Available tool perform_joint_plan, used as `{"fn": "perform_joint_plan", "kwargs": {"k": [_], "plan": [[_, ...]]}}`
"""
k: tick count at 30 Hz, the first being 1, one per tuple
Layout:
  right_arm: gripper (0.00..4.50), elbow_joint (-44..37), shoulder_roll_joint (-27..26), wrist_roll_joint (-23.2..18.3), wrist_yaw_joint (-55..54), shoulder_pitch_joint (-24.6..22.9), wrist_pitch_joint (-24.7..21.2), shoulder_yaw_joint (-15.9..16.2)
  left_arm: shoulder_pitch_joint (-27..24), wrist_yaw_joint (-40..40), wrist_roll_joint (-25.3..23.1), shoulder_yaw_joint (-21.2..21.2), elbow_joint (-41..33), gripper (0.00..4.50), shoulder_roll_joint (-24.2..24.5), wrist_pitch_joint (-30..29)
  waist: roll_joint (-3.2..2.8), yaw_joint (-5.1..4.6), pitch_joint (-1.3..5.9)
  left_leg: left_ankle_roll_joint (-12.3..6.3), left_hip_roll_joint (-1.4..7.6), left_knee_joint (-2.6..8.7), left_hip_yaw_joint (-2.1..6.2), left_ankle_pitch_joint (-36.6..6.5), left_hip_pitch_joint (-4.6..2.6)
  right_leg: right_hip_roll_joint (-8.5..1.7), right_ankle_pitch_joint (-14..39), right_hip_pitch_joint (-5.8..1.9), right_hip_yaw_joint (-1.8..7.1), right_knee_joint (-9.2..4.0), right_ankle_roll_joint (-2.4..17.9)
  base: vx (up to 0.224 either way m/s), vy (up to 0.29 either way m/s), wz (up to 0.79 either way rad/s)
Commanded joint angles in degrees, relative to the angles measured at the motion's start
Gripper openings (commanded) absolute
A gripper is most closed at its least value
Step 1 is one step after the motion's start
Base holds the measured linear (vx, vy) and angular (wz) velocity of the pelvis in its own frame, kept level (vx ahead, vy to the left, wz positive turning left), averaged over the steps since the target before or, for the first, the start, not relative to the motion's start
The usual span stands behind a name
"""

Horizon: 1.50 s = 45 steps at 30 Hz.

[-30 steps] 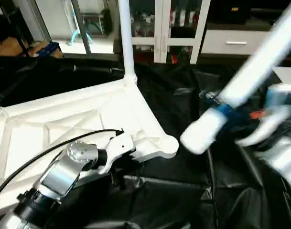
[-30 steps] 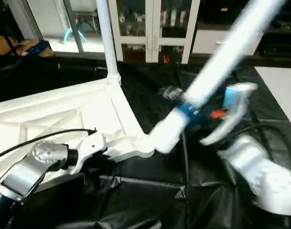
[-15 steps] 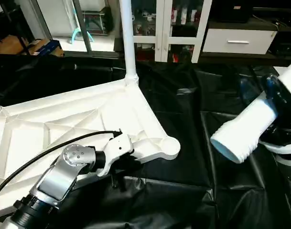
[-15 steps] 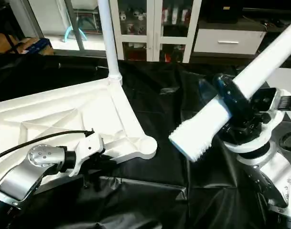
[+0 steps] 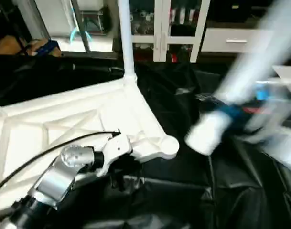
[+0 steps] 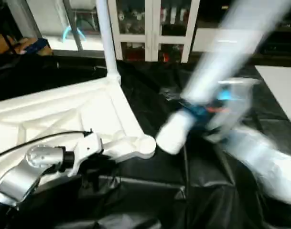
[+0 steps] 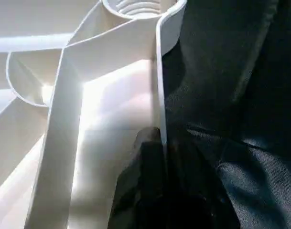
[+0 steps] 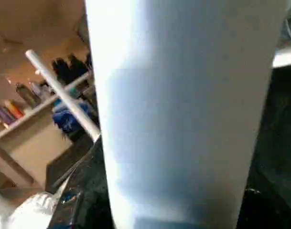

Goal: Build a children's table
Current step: Insert table leg to table base

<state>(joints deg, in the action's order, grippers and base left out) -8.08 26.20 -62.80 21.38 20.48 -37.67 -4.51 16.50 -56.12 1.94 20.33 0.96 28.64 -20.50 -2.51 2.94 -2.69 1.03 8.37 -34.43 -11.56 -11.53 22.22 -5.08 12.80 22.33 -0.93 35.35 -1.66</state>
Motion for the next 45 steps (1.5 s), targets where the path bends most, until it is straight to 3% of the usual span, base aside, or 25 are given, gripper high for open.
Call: {"fn": "perform_joint_plan", "kwargs": {"k": [1, 3, 4, 6, 7, 8, 9, 11, 15, 18, 22, 29, 37, 40, 45], "plan": [[1.84, 2.91, 1.01, 8.40, 3.03, 2.78, 7.17, 4.59, -0.31, -0.90, 0.16, 1.94, 1.26, 0.02, -0.20, 1.22, 0.97, -0.04, 3.01, -2.32, 4.10, 4.08, 1.67, -3.07, -1.47, -2.66, 1.62, -1.35, 1.62, -3.67, 13.22, 0.000, 0.000, 0.00], [1.83, 3.47, 0.96, 9.69, 4.15, 3.10, 8.49, 5.98, -0.23, -0.97, 0.19, 1.96, 1.31, 0.00, -0.25, 1.26, 0.95, 0.11, 3.31, -4.00, 4.01, 3.68, 1.64, 0.22, -1.48, -2.52, -5.03, -1.58, 1.41, -2.90, 14.16, 0.000, 0.000, 0.00], [1.82, 4.66, -0.02, 9.36, 6.59, 3.07, 9.30, 7.33, -0.03, -1.05, 0.25, 2.03, 1.37, 0.00, -0.47, 1.29, 1.41, 0.18, 3.23, -5.71, 4.01, 3.53, 1.53, 0.44, -1.35, -2.78, -7.11, -1.68, 1.55, -2.76, 14.89, 0.000, 0.000, 0.00], [1.82, 7.09, -0.73, 12.39, 9.51, 2.34, 11.00, 9.21, 0.17, -1.22, 0.28, 2.23, 1.53, 0.00, -0.92, 1.38, 1.45, 0.25, 3.16, -6.76, 4.06, 3.49, 1.52, -0.13, -1.25, -2.97, -7.05, -1.79, 1.58, -2.85, 15.42, 0.000, 0.000, 0.00], [1.82, 9.25, -1.62, 15.16, 10.97, 2.03, 12.40, 9.97, 0.19, -1.36, 0.30, 2.36, 1.59, 0.00, -1.14, 1.52, 1.77, 0.26, 2.98, -7.27, 4.14, 3.60, 1.52, -0.95, -1.14, -3.04, -5.12, -1.86, 1.57, -3.09, 15.68, 0.000, 0.000, 0.00], [1.82, 10.58, -2.30, 17.00, 11.59, 1.99, 13.66, 10.11, 0.19, -1.43, 0.29, 2.39, 1.65, 0.00, -1.25, 1.64, 1.77, 0.26, 2.98, -7.27, 4.14, 3.60, 1.52, -0.95, -1.14, -3.04, -5.12, -1.86, 1.57, -3.09, 15.68, 0.000, 0.000, 0.00], [1.82, 12.01, -3.24, 17.96, 11.97, 2.01, 14.43, 9.70, 0.15, -1.46, 0.29, 2.40, 1.70, 0.00, -1.37, 1.74, 1.61, 0.13, 2.85, -6.66, 4.15, 3.66, 1.48, -2.90, -1.11, -3.20, -1.49, -1.71, 1.57, -3.36, 16.01, 0.000, 0.000, 0.00], [1.82, 13.87, -4.51, 16.68, 12.93, 1.97, 14.21, 8.30, -0.20, -1.41, 0.21, 2.47, 1.32, 0.00, -1.44, 1.81, 1.59, 0.13, 2.69, -6.17, 4.26, 3.88, 1.61, -3.94, -1.27, -3.15, 0.52, -1.74, 1.61, -3.52, 16.04, 0.000, 0.000, 0.00], [1.82, 15.72, -3.77, 18.73, 14.79, 1.92, 16.55, 9.70, -0.30, -1.52, 0.14, 2.64, 1.10, 0.00, -1.46, 2.02, 1.63, 0.05, 2.74, -6.49, 4.30, 3.79, 1.60, -2.59, -1.29, -3.04, -1.68, -1.76, 1.56, -3.22, 15.89, 0.000, 0.000, 0.00], [1.82, 19.36, -5.31, 21.82, 17.98, 1.39, 19.24, 8.87, -0.06, -2.03, 0.08, 2.85, 1.27, 0.00, -1.63, 2.61, 1.60, 0.09, 2.68, -6.99, 4.24, 3.73, 1.58, -3.03, -1.15, -3.22, -1.29, -1.81, 1.59, -3.32, 16.22, 0.000, 0.000, 0.00], [1.82, 20.99, -6.32, 22.88, 18.56, 1.03, 20.70, 8.66, -0.29, -2.46, 0.23, 2.81, 1.18, 0.00, -1.38, 2.91, 1.32, 0.09, 2.73, -6.78, 4.37, 3.84, 1.71, -3.11, -1.32, -3.05, -1.06, -1.73, 1.53, -3.26, 16.51, 0.000, 0.000, 0.00], [1.82, 23.88, -8.03, 24.22, 19.91, -0.01, 22.77, 7.51, -0.57, -2.85, -0.18, 3.08, 1.15, 0.00, -1.06, 3.30, 1.37, 0.17, 2.85, -7.16, 4.38, 3.79, 1.68, -3.18, -1.26, -3.19, -1.95, -1.89, 1.52, -3.18, 17.08, 0.000, 0.000, 0.00], [1.82, 24.95, -8.20, 27.89, 20.59, -1.24, 27.10, 7.24, -0.99, -2.80, -0.46, 3.16, 0.93, 0.00, -0.73, 3.36, 1.41, 0.19, 2.92, -7.01, 4.47, 3.84, 1.68, -3.42, -1.38, -3.24, -1.51, -1.87, 1.53, -3.21, 17.08, 0.000, 0.000, 0.00], [1.82, 22.59, -7.94, 29.90, 19.45, -4.42, 32.03, 5.56, -0.90, -1.67, -1.08, 3.00, 1.38, 0.00, -1.03, 3.70, 1.37, 0.35, 2.93, -6.82, 4.56, 3.89, 1.68, -3.69, -1.41, -3.22, -1.25, -1.82, 1.56, -3.29, 16.50, 0.000, 0.000, 0.00], [1.81, 20.15, -7.90, 32.63, 19.41, -7.78, 35.27, 5.21, -0.56, -0.44, -1.76, 2.84, 2.20, 0.00, -1.38, 4.17, 1.44, 0.36, 2.84, -6.40, 4.58, 4.10, 1.69, -5.59, -1.61, -3.16, 0.86, -1.70, 1.57, -3.58, 16.08, 0.000, 0.000, 0.00]]}}
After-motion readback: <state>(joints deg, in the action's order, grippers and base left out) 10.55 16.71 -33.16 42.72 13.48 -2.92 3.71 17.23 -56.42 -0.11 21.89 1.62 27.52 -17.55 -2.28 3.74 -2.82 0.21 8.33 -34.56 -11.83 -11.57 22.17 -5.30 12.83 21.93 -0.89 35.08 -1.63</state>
